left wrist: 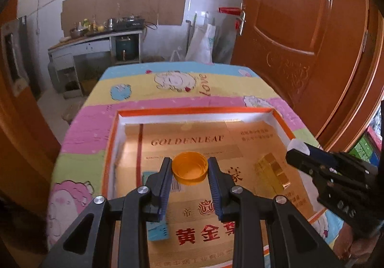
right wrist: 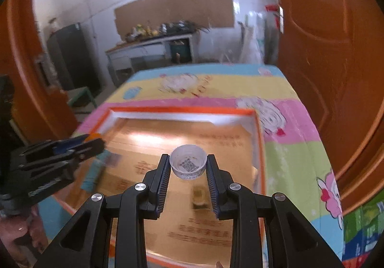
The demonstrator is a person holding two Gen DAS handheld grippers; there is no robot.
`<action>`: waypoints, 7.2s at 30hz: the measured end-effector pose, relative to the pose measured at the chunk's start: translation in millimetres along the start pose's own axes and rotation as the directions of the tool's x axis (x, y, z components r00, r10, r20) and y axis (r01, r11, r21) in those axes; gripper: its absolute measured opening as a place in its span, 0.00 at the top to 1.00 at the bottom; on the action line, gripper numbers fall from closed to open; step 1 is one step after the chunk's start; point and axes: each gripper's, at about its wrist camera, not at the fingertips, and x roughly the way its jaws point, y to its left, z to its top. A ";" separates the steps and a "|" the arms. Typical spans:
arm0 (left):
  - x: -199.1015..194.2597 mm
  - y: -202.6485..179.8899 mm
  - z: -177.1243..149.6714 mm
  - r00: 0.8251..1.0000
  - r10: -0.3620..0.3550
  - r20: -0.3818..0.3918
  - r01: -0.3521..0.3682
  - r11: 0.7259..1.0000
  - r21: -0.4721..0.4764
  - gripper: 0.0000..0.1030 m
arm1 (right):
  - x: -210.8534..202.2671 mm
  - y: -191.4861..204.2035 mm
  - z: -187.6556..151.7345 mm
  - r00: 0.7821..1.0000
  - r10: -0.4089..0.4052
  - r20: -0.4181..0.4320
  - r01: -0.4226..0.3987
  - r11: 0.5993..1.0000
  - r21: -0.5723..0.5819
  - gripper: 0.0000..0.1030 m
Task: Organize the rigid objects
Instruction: 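Carry the orange cap and white cup into the cardboard tray with both grippers, then open the left gripper dropping the orange cap while the right gripper releases the white cup, then withdraw both tools from the tray toward the remaining items, then grasp the red cap with the right gripper while the left gripper grasps the Hello Kitty box, then carry the red cap and Hello Kitty box over the cardboard tray with both grippers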
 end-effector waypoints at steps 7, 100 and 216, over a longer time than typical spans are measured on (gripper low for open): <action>22.3 -3.2 -10.4 0.998 -0.017 -0.057 0.018 1.000 0.003 0.71 | 11.4 -14.1 -3.0 0.997 -0.069 -0.024 0.069 0.998 0.008 0.70; -98.8 -1.3 -54.9 0.950 0.056 0.307 -0.064 0.998 0.016 0.61 | -6.4 -4.4 -14.6 0.996 0.040 0.081 -0.040 0.999 -0.002 0.47; -119.7 -79.3 -211.9 0.994 0.107 0.013 -0.108 0.984 0.141 0.74 | -164.0 36.3 -245.8 0.994 0.047 0.101 -0.045 0.999 -0.029 0.70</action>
